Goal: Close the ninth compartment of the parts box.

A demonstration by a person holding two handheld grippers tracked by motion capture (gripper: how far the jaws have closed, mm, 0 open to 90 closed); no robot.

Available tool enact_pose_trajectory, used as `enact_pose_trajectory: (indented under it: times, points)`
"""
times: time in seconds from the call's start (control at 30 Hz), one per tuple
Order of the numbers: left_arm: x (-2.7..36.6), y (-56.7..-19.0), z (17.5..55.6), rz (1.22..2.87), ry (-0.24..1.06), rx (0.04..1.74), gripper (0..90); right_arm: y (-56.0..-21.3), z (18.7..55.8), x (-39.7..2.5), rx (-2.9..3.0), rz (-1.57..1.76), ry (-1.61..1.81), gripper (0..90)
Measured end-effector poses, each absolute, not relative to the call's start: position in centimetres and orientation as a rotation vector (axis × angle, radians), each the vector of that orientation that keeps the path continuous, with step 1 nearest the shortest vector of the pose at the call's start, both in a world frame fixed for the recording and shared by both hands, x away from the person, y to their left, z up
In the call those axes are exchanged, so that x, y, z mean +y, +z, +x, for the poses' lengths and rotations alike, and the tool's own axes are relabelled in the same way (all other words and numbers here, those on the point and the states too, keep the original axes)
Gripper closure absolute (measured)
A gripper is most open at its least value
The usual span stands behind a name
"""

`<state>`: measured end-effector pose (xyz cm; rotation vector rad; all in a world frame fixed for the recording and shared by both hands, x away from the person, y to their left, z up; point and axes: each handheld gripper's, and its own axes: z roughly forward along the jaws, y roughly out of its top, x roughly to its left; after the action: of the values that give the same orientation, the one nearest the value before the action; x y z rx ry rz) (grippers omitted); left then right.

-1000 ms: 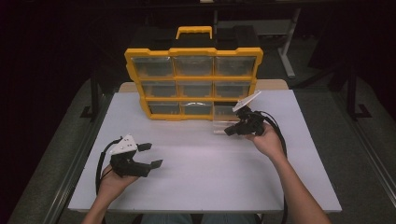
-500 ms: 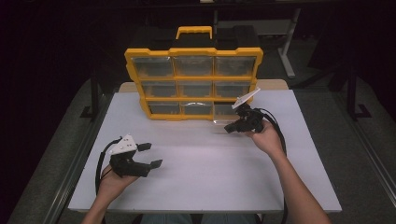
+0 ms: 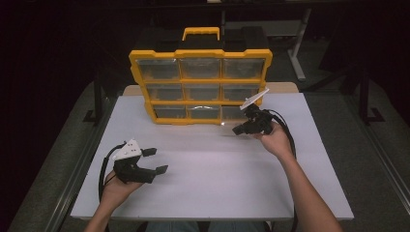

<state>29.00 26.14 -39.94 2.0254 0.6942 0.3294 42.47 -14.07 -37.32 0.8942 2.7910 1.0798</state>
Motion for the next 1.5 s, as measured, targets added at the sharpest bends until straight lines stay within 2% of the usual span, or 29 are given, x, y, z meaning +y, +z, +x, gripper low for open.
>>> enact_pose_trajectory:
  times: [1.5]
  points:
    - [26.3, -39.8, 29.0, 2.023, 0.325, 0.703, 22.4, -36.9, 44.8, -14.2, 2.729, 0.967, 1.061, 88.9]
